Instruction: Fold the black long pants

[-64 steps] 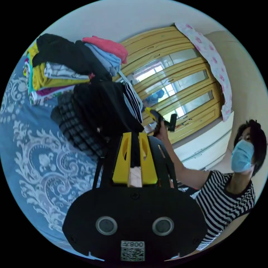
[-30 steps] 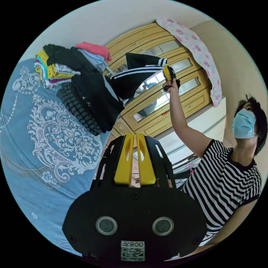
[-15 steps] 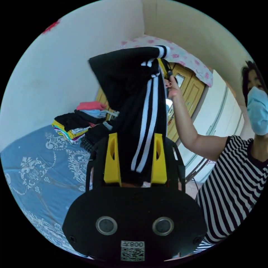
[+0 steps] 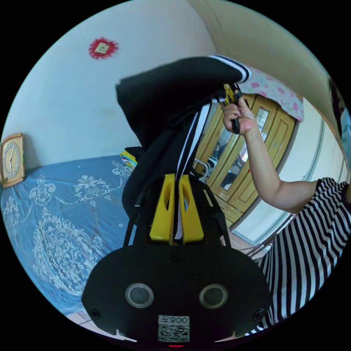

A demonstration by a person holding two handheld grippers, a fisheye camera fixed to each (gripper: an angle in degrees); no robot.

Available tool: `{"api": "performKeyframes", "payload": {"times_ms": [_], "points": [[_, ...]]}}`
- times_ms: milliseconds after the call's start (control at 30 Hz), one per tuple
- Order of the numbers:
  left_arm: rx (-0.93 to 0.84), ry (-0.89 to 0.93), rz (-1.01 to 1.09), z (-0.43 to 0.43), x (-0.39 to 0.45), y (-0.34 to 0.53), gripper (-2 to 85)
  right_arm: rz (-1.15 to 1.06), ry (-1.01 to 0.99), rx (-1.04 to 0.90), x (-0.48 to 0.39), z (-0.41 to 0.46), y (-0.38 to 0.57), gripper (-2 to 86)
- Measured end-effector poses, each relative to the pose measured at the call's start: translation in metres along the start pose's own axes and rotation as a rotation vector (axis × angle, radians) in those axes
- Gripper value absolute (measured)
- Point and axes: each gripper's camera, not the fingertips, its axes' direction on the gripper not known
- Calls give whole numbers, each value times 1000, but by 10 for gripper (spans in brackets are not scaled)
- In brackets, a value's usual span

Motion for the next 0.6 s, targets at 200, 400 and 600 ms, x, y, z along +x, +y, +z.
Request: {"api": "performKeyframes", "payload": {"times_ms": [200, 400, 600], "points": [[83, -63, -59, -113, 18, 2, 15, 51, -16, 4, -3, 36, 2, 25], [132, -95, -75, -210, 46, 1, 14, 87, -38, -3, -6, 59, 12, 26], [135, -135, -42, -289, 79, -9, 14, 117, -40, 13, -10, 66, 31, 27]]}}
